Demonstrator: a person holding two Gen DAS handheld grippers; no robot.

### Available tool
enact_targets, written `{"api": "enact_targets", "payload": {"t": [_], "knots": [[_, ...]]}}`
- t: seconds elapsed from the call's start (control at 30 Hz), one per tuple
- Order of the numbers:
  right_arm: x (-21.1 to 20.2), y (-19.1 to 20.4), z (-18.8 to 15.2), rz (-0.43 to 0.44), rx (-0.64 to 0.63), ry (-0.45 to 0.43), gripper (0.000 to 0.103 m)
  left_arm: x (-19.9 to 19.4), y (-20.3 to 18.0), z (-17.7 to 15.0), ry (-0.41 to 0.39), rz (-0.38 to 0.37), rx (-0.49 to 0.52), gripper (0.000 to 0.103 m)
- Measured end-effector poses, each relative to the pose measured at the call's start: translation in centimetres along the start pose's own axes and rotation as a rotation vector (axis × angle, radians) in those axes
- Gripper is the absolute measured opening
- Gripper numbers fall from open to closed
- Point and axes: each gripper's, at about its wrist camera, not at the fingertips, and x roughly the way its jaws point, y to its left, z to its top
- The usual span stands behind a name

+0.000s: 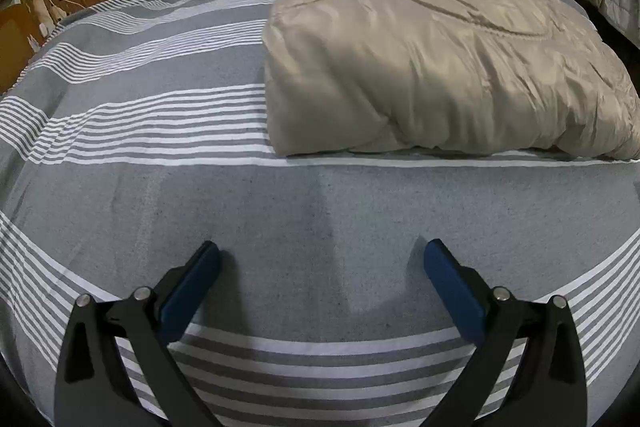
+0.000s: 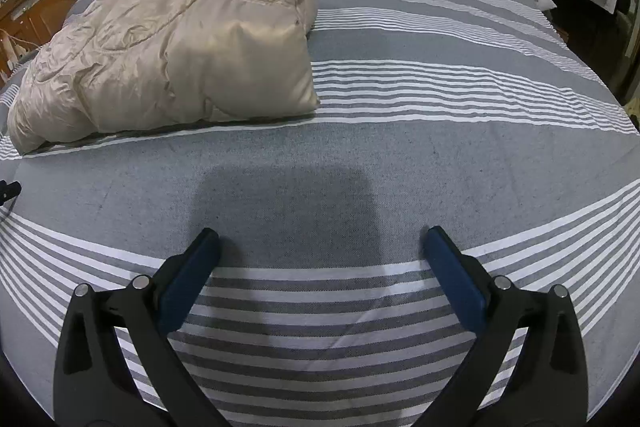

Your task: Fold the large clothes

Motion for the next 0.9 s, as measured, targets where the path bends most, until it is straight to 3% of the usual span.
{"api": "enact_targets", "payload": {"t": [0.9], "knots": [[-0.13,0.24,-0.20,0.001,0.001,-0.001,0.100,0.16,-0.25,0.13,-0.001,0.001,-0.002,0.102]]}}
